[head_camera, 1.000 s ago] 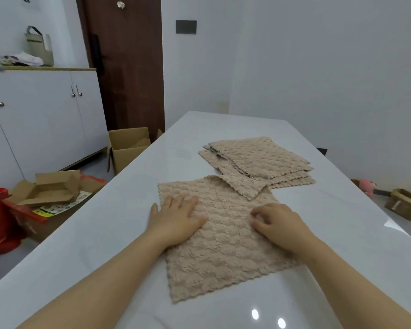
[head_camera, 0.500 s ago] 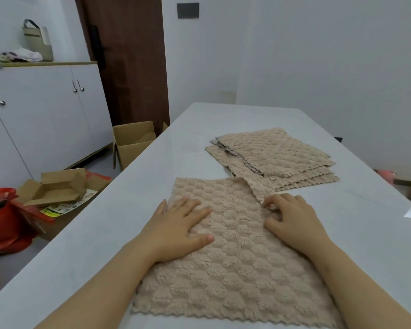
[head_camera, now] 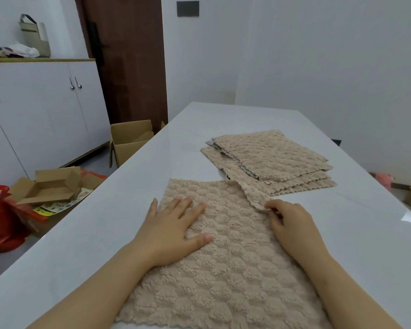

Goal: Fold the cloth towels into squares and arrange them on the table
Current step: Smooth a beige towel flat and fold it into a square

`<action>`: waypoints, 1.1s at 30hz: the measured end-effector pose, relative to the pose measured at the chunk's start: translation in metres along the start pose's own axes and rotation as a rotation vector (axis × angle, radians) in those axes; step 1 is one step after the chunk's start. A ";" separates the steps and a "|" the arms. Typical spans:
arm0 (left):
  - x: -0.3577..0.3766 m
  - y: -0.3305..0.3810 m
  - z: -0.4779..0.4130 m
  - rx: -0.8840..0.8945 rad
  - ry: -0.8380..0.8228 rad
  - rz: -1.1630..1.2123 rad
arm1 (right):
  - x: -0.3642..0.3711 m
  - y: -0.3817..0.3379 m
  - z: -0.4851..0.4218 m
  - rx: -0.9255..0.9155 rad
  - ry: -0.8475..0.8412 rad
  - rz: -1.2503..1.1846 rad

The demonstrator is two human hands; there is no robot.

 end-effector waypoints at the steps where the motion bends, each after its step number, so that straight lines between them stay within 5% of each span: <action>1: 0.001 -0.001 -0.001 -0.001 -0.013 -0.008 | -0.004 0.000 0.000 0.005 0.043 -0.017; 7: 0.000 0.000 -0.001 -0.012 -0.020 -0.001 | -0.031 -0.013 -0.012 0.078 0.212 -0.050; 15: 0.000 -0.008 -0.004 -0.035 -0.015 0.016 | -0.012 0.028 -0.042 0.685 0.207 -0.659; 19: 0.001 -0.007 -0.005 -0.028 -0.015 0.006 | 0.006 0.018 -0.033 0.525 -0.051 -0.422; 25: -0.001 -0.006 -0.004 -0.028 -0.038 0.027 | 0.008 -0.013 -0.026 0.123 -0.114 -0.082; 29: -0.001 -0.006 -0.003 -0.030 -0.053 0.020 | 0.034 -0.017 -0.004 0.015 -0.417 0.188; 33: -0.005 -0.003 0.002 0.001 -0.021 0.003 | 0.025 -0.017 0.005 0.002 -0.349 0.216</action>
Point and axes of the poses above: each hand's wrist, its own z-axis away from the middle knuckle, its own x-axis out of the palm, y = z × x, the point moved 8 cm from there along -z, towards the middle knuckle, and after that the axes turned 8 degrees about y, right-handed, at the moved point
